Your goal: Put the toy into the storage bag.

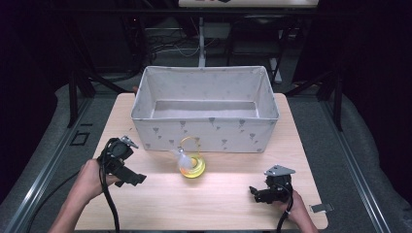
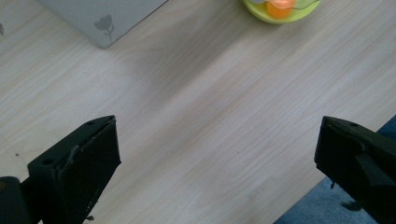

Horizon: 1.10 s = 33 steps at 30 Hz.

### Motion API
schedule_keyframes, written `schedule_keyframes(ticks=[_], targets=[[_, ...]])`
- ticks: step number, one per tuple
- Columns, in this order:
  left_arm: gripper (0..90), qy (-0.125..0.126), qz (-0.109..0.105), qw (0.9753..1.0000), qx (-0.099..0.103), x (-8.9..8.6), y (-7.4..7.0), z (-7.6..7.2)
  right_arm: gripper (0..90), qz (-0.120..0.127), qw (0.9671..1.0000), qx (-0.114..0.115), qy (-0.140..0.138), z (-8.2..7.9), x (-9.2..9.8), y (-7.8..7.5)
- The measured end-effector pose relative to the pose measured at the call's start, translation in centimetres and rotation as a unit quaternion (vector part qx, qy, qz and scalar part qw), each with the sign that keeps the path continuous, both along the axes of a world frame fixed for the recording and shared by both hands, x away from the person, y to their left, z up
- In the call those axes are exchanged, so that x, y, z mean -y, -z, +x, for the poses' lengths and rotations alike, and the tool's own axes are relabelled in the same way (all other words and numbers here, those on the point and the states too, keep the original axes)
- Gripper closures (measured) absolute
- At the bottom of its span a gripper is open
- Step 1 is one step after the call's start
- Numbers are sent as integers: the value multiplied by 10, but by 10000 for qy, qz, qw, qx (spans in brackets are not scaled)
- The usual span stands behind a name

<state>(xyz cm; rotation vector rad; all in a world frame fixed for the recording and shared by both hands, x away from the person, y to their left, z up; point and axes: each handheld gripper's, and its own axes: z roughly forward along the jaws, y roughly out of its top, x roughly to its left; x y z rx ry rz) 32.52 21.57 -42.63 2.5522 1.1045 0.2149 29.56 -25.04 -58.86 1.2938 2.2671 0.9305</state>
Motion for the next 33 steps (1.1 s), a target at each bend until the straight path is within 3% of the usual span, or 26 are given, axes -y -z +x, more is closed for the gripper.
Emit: schedule_keyframes(ticks=[12, 17, 22, 33], targets=[[2, 433, 158, 9989, -96, 32, -24, 12, 0, -2, 10000, 0, 5, 0, 0, 0], [3, 673, 203, 9975, -91, 51, -41, 22, 0, -3, 10000, -3, 2, 0, 0, 0], [3, 839, 329, 9959, -38, 69, -51, 30, 0, -3, 10000, -3, 3, 0, 0, 0], [0, 1008, 311, 9943, 133, 94, -72, 37, 0, -4, 10000, 9, -9, 0, 0, 0]])
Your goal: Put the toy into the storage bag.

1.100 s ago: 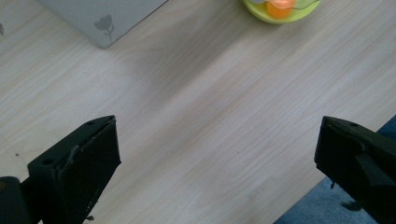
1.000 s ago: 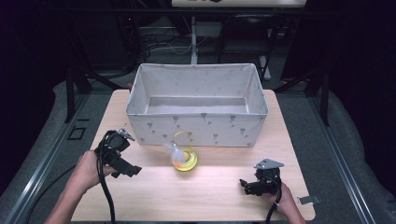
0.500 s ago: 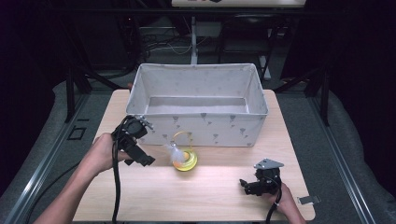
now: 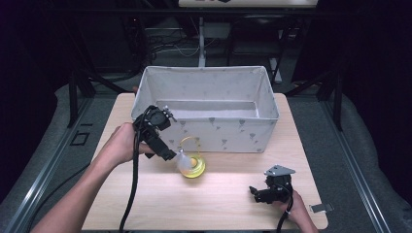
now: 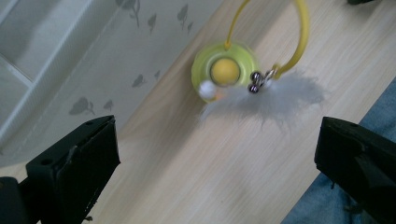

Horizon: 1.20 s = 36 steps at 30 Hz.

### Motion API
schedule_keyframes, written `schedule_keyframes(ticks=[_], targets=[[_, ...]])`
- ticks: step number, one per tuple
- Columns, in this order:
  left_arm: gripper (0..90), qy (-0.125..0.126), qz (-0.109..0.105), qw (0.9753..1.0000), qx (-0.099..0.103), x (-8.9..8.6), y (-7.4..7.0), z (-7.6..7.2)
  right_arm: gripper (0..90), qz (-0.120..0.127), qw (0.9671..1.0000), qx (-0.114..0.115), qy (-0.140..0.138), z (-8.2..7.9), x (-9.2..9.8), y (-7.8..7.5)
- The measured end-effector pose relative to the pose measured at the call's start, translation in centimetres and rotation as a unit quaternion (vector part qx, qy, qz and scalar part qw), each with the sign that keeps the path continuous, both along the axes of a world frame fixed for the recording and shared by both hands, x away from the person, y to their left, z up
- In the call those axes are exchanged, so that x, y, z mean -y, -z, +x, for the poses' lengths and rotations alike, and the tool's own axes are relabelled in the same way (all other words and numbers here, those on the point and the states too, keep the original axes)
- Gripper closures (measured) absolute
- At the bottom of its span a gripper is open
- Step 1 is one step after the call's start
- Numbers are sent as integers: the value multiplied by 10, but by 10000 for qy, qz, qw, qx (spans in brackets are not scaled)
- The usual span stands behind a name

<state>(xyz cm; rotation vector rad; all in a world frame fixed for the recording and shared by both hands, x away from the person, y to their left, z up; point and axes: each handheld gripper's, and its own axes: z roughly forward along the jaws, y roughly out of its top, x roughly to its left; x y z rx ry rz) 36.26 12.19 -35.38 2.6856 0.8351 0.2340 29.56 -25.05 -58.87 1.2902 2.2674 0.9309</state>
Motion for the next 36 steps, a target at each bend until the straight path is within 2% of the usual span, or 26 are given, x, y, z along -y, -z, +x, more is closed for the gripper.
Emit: schedule_keyframes(ticks=[4, 5, 9, 11, 18, 21, 22, 25, 26, 29, 34, 35, 36], targets=[[0, 114, 16, 9999, 118, 13, -10, 2, 0, 0, 10000, 2, 1, 0, 0, 0], [0, 175, 5, 9997, 161, 21, -14, 3, 0, -1, 10000, 1, -1, 0, 0, 0], [0, 292, 39, 9993, 210, 33, -18, 4, 0, 0, 10000, -1, 0, 0, 0, 0], [0, 374, 97, 9990, 209, 44, -18, 6, 0, -2, 10000, 0, 4, 0, 0, 0], [18, 427, 124, 9989, 123, 57, -13, 13, 0, -4, 10000, -7, -2, 0, 0, 0], [126, 425, 126, 9990, 73, 62, -9, 15, 0, -6, 10000, -6, 4, 0, 0, 0], [126, 460, 127, 9988, 71, 63, -8, 16, 0, -6, 10000, -6, 4, 0, 0, 0], [213, 447, 124, 9989, 65, 67, -5, 17, 0, -5, 10000, -6, -2, 0, 0, 0], [298, 446, 151, 9989, 58, 68, -3, 17, 0, -5, 10000, -5, 2, 0, 0, 0], [375, 464, 157, 9988, 40, 72, 2, 19, 0, -2, 10000, -4, -2, 0, 0, 0], [505, 516, 300, 9982, 82, 79, 10, 18, 0, -4, 10000, -4, 3, 0, 0, 0], [505, 520, 289, 9982, 80, 79, 13, 18, 0, -4, 10000, -4, 3, 0, 0, 0], [555, 473, 342, 9982, 143, 79, 16, 19, 0, -5, 10000, -7, -3, 0, 0, 0]])
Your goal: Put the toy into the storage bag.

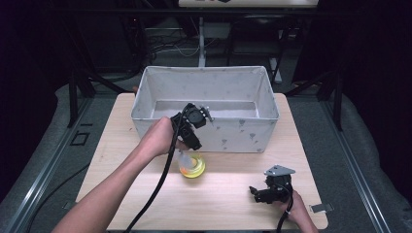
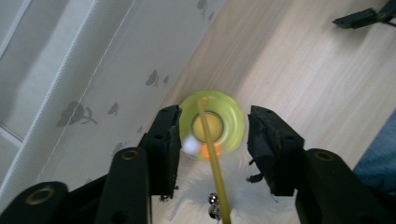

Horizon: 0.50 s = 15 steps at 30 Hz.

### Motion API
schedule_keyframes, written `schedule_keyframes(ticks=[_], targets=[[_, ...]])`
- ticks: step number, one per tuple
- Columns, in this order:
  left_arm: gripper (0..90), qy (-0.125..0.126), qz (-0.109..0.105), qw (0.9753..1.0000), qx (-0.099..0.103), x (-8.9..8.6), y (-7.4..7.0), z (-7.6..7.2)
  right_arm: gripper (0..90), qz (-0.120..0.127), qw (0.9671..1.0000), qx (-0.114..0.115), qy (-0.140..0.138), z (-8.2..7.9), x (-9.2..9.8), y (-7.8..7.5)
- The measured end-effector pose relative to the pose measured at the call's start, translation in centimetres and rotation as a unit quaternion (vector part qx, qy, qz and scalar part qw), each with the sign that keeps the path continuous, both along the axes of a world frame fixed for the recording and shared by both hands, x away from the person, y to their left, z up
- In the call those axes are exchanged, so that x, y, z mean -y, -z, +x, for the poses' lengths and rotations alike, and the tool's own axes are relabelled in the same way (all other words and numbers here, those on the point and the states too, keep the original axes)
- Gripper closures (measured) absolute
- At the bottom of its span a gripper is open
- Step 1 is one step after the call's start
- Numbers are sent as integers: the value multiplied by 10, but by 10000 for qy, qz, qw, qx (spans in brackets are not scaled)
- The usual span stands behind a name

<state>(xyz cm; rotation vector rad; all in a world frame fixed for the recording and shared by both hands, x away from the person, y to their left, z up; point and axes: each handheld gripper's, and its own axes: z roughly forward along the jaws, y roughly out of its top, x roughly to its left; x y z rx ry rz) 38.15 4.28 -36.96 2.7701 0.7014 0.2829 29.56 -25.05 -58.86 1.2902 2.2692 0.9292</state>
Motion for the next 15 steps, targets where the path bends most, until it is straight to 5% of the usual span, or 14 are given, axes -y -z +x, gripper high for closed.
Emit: schedule_keyframes(ticks=[15], targets=[[849, -18, 48, 9999, 107, -4, 10, 8, 0, 2, 10000, -1, -3, 0, 0, 0]])
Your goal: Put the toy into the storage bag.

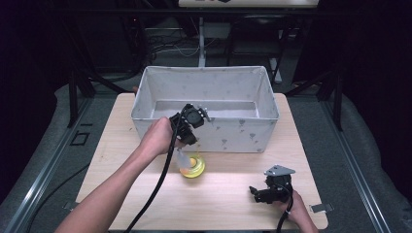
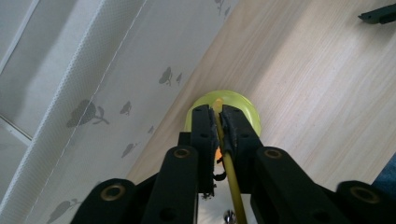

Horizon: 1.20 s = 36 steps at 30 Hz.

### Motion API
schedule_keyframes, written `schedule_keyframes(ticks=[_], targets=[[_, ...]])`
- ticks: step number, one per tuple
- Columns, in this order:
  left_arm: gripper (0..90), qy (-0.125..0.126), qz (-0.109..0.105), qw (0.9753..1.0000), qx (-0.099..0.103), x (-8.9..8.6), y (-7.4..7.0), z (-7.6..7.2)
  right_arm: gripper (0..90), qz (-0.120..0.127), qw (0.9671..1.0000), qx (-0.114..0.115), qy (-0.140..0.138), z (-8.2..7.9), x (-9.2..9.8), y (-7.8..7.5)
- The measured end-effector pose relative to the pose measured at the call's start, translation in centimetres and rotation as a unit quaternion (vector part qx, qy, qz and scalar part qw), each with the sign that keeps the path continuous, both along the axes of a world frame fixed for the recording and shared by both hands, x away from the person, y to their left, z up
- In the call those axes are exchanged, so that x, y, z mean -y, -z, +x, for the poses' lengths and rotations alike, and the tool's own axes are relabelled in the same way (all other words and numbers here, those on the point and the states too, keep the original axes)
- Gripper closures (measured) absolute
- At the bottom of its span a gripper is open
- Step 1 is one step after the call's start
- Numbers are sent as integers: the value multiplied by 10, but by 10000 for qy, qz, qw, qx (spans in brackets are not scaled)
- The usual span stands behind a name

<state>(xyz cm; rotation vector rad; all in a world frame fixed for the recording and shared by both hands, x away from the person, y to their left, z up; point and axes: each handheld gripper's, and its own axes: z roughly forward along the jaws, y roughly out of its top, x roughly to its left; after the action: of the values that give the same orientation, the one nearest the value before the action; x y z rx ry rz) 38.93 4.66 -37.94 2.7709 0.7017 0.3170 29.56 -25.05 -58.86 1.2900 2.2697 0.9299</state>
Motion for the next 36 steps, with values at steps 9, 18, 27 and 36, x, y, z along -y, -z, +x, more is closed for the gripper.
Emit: schedule_keyframes(ticks=[9, 18, 27, 36], targets=[[877, 110, -51, 9999, 48, 2, 2, -3, 0, -2, 10000, 4, 1, 0, 0, 0], [880, 174, -37, 9998, 13, -5, -3, -5, 0, 4, 10000, 10, -7, 0, 0, 0], [881, 106, -267, 9995, 129, -20, -16, -9, 0, 5, 10000, 9, -7, 0, 0, 0], [881, 8, -295, 9995, 149, -46, -28, -17, 0, 3, 10000, 9, -7, 0, 0, 0]])
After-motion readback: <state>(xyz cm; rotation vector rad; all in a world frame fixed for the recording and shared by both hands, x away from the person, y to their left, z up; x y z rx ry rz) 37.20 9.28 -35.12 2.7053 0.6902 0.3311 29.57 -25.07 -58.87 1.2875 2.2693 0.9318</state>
